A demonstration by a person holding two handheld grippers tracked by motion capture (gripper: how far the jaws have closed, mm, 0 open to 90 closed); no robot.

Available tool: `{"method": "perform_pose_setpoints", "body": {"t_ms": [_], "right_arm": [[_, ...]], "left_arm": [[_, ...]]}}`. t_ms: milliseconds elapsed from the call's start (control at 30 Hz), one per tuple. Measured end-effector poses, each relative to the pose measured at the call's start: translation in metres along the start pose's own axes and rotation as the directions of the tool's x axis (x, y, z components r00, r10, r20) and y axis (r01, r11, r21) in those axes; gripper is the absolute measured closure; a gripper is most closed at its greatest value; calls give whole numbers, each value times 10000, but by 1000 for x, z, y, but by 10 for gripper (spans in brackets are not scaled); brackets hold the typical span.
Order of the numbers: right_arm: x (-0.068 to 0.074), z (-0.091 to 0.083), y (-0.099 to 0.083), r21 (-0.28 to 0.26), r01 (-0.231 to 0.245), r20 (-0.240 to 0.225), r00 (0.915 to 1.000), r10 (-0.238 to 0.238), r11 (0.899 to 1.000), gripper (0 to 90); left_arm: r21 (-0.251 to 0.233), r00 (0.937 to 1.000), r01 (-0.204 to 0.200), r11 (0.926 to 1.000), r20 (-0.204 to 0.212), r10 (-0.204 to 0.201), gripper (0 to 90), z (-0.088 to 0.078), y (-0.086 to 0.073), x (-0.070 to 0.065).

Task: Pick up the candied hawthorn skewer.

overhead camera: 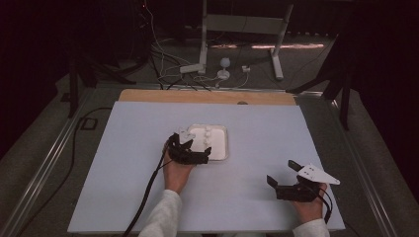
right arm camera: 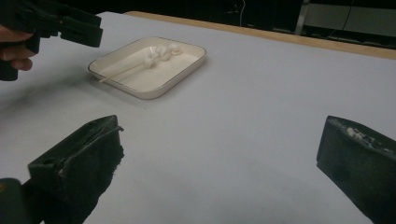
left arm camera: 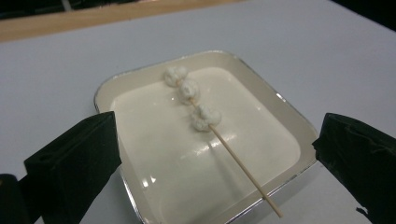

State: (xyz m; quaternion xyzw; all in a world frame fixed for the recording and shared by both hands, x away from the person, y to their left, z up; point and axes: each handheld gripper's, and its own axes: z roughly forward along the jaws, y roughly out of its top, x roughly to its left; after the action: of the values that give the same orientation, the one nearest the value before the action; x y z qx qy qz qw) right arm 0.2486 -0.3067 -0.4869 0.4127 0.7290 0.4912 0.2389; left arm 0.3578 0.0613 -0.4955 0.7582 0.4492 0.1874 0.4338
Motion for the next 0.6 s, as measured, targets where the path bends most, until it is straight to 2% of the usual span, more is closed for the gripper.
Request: {"method": "perform_pose_setpoints", "body": {"t_ms": [233,367,433,533,600], "right_arm": [[0,1,0,87,-6,6,10000,6,10000,0],[0,1,0,103,4,-1,10000,-4,9999,0],[0,1,0,111,15,-6,10000,-15,9999,0],[0,1,0,101,12,-1,10000,-12,9999,0],[0,1,0,92,-10,-3,10000,10,10000,0]], "left_arm": [[978,9997,80,9952,-236,-57,43,16,-4,-3],[1536,9993,226,9879,-344,-176,26,25,-5,-5],[1807,9986,193,9833,-520,-101,32,29,-5,-7],[2175,9970,7,9761,-760,163,111,33,-5,-9],[2445,9950,54,9696,-981,192,244,35,-5,-9]]}}
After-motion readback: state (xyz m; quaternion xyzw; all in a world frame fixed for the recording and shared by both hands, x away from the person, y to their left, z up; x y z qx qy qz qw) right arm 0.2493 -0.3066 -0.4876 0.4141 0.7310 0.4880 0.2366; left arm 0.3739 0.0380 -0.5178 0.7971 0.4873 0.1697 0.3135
